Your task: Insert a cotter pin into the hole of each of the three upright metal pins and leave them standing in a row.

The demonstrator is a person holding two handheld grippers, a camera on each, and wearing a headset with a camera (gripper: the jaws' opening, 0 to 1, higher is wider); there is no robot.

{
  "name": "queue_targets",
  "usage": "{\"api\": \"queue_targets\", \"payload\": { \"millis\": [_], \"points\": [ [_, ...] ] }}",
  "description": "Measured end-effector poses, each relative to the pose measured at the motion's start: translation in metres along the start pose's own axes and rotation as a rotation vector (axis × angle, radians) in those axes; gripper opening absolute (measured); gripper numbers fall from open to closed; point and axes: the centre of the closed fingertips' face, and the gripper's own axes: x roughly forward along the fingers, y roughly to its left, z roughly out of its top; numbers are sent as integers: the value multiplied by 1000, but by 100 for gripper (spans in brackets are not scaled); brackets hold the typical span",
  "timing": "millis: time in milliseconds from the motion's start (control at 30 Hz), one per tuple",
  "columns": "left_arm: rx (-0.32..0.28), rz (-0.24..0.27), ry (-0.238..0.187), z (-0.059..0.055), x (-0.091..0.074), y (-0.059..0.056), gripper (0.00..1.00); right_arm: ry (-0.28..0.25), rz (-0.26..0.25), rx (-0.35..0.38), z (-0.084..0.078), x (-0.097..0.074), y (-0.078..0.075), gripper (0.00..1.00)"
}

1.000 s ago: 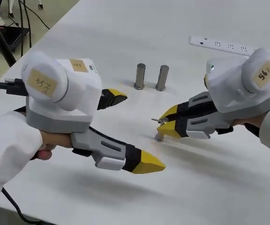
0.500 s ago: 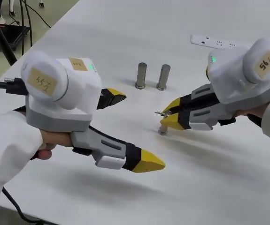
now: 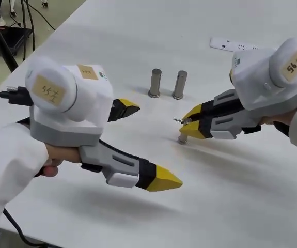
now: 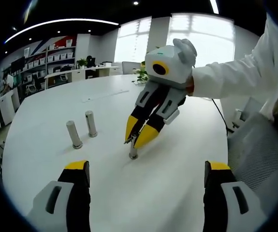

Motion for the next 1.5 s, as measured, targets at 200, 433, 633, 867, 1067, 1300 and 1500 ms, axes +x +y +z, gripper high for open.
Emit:
{"api": "queue_targets", "payload": {
  "millis": [200,433,633,867,1067,1300,1500],
  "points": [
    [-2,6,-3,1,-2,1,98,-4,3,8,1,1,2,4],
    [7,24,-14,3,-5,2,96,-6,-2,-12,2,1,2,5],
    [7,36,-27,6,-8,4,96,-10,-8,10,2,2,1,6],
    [4,47,-24,4,-11,8,96,-18,-6,23,6,-2,5,15],
    [-7,53,-28,6,-14,13,96,-9,-15,44,6,-11,8,29],
    [-10,53,-35,10,-15,12,96,-33,-58,95,4,-30,9,34],
    [-17,57,-45,14,-16,9,96,-94,-110,170,3,-50,9,38]
  ]
}}
